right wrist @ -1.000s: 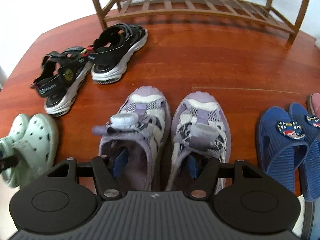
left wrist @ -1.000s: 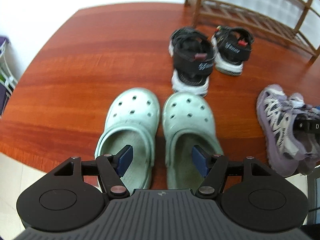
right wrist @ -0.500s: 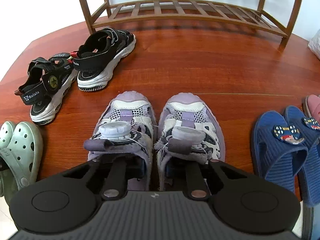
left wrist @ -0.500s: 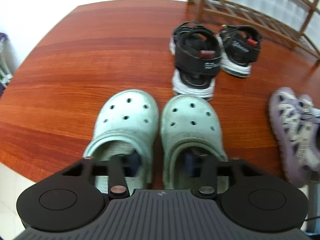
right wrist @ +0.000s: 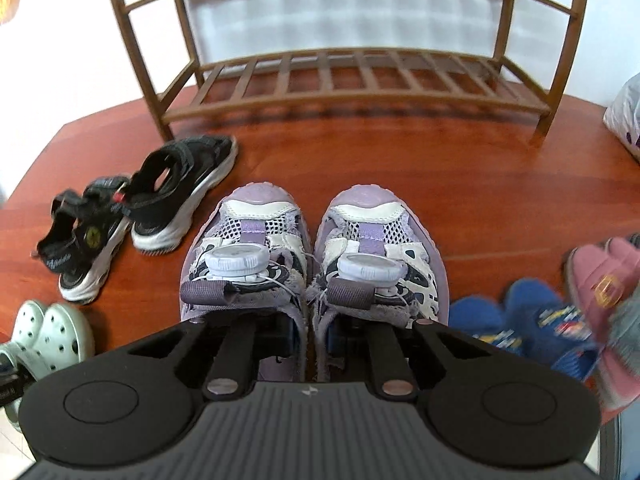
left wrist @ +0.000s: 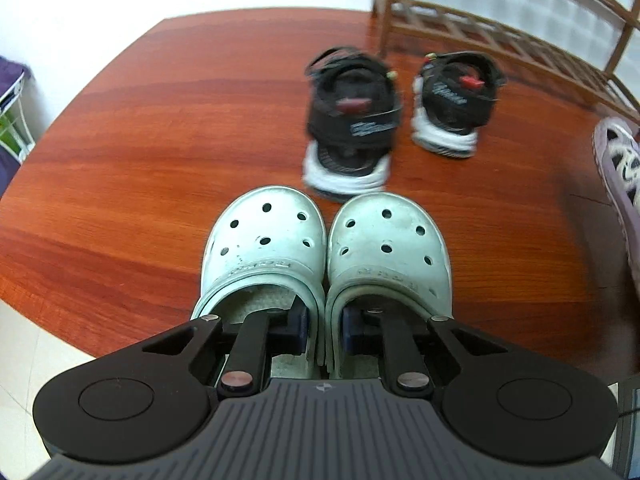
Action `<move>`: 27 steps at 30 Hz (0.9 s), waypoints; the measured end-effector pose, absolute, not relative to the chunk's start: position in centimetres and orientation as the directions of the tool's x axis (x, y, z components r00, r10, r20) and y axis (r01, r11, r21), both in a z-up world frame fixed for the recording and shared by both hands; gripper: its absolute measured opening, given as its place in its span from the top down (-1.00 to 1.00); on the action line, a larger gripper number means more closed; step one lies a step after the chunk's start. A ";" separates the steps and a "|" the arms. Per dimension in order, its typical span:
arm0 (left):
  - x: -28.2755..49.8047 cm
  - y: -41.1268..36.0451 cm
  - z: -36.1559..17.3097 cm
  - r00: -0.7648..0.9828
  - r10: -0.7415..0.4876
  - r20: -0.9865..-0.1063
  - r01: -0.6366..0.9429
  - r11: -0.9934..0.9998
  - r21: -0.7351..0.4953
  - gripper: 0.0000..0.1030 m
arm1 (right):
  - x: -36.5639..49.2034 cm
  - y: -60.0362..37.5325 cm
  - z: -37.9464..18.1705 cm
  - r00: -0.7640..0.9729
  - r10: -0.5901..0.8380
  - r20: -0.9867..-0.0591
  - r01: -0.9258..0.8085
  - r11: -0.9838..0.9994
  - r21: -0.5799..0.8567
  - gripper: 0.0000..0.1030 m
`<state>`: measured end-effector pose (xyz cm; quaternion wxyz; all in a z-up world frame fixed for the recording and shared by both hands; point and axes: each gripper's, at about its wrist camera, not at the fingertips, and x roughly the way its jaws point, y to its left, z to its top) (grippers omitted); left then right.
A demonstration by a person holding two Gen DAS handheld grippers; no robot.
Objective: Organize scattered shoes
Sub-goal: 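Carry the sneakers beside the clogs with the right tool while the left tool sets the clogs down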
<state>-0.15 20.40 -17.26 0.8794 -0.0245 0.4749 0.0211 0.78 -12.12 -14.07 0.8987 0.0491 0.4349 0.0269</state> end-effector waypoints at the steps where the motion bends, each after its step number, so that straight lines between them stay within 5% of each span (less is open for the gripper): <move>1: -0.1 19.6 -16.9 0.553 0.009 -0.833 -0.054 0.998 -0.025 0.66 | 1.0 -12.9 -13.7 0.621 0.092 -0.778 -0.007 0.994 0.112 0.69; 14: 6.1 5.1 -13.9 0.609 -0.093 -0.788 -0.032 0.989 -0.141 0.66 | 6.8 -27.4 -10.9 0.624 0.095 -0.776 -0.026 0.995 0.100 0.68; 27: 15.3 -7.9 -14.5 0.621 -0.133 -0.772 -0.008 0.984 -0.176 0.66 | 13.4 -35.0 -14.4 0.604 0.114 -0.789 -0.013 0.991 0.133 0.68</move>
